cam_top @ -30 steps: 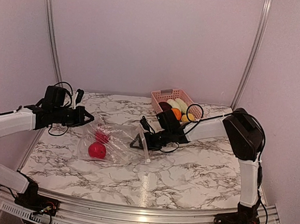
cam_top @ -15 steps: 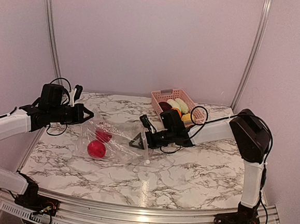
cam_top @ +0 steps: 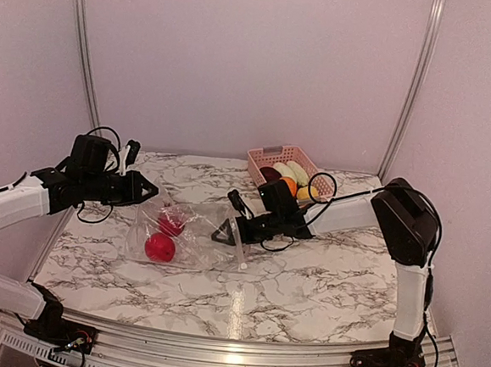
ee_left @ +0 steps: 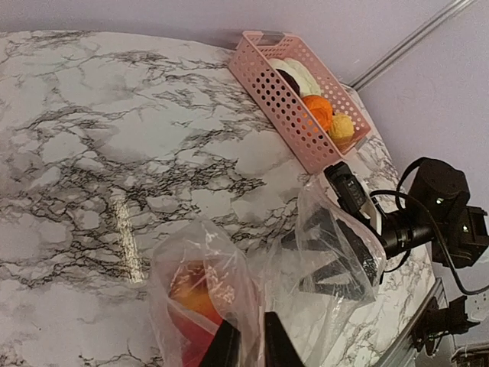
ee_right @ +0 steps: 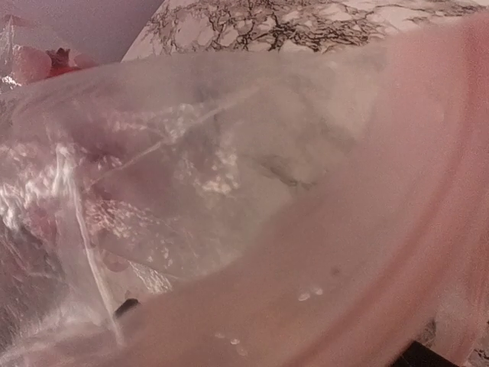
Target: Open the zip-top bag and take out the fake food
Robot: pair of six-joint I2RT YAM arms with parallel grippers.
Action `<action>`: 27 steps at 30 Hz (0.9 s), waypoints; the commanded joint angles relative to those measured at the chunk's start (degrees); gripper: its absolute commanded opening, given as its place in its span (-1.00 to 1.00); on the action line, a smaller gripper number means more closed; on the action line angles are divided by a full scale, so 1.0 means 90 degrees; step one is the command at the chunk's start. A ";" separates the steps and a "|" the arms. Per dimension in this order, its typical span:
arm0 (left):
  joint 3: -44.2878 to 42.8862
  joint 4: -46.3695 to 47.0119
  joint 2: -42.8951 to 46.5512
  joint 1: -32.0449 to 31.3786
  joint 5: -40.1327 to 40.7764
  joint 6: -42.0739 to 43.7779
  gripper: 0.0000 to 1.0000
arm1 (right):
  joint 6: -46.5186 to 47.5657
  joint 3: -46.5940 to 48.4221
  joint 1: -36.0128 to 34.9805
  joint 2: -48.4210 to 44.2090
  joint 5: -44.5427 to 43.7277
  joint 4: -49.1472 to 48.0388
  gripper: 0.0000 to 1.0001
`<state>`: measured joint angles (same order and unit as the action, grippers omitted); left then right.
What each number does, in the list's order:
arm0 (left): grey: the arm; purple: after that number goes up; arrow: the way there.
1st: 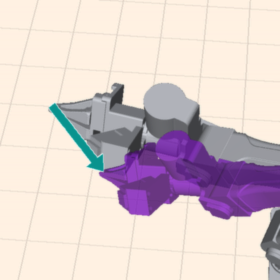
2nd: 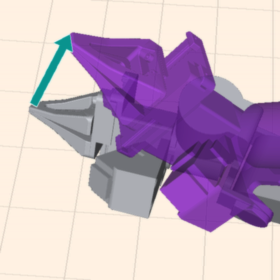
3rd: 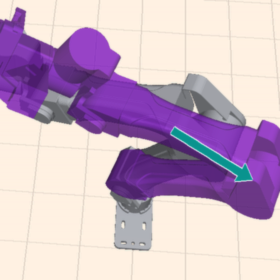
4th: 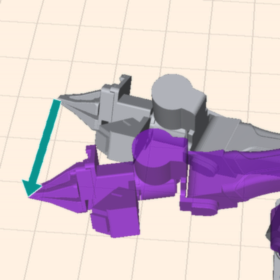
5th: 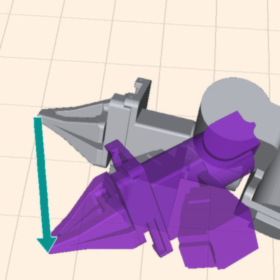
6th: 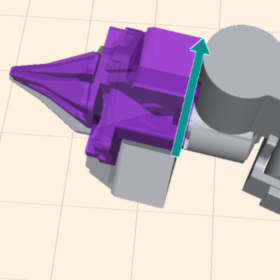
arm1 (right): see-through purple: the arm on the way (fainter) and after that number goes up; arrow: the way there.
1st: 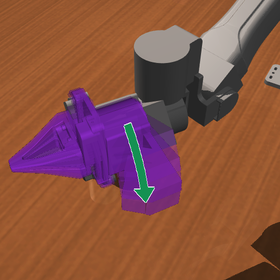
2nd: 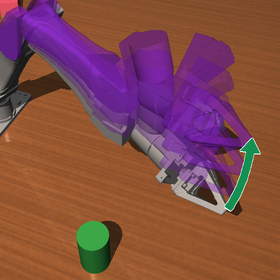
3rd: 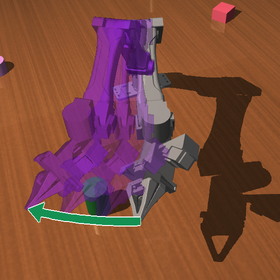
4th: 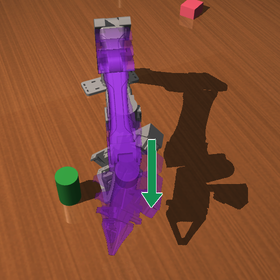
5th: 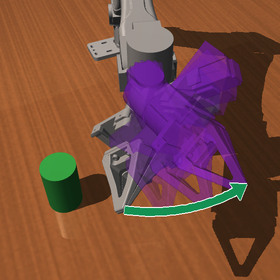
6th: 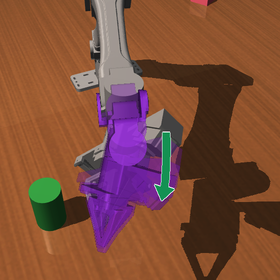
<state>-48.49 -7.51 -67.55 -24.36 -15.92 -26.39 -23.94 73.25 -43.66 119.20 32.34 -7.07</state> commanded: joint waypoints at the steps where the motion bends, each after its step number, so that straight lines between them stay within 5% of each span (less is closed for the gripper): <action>1: -0.0267 -0.0670 -0.0051 -0.0019 0.0333 0.0190 -0.57 | 0.0132 0.0359 -0.0076 0.0221 -0.0392 0.0577 0.72; 4: 0.0115 -0.0952 0.0034 0.0383 0.0424 0.0110 0.03 | 0.0148 0.0416 -0.0075 0.0287 -0.0487 0.0754 0.71; 9: 0.1231 -0.0915 0.0642 0.1075 -0.0266 -0.0038 0.37 | 0.0206 0.0352 -0.0076 0.0297 -0.0505 0.1016 0.71; 13: 0.1955 -0.0251 0.1251 0.1115 -0.0461 -0.0459 0.96 | 0.0301 0.0318 -0.0073 0.0281 -0.0572 0.1150 0.71; 14: 0.2051 -0.0239 0.1200 0.1115 -0.0283 -0.0529 0.98 | 0.0342 0.0330 -0.0075 0.0273 -0.0587 0.1200 0.70; 21: 0.2449 0.1235 0.0218 0.1089 -0.0928 -0.0808 0.70 | 0.0501 0.0370 -0.0074 0.0247 -0.0614 0.1307 0.69; 25: 0.2228 0.1520 -0.0170 0.1022 -0.1282 -0.0795 0.25 | 0.0452 0.0404 -0.0071 0.0310 -0.0712 0.1352 0.69; 27: 0.1982 0.1375 -0.0206 0.0953 -0.1427 -0.0739 -0.24 | 0.0444 0.0401 -0.0062 0.0301 -0.0752 0.1354 0.70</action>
<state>-27.29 1.39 -68.14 -14.83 -24.12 -33.45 -20.27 75.70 -43.81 120.86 27.83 1.48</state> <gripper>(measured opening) 0.595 0.845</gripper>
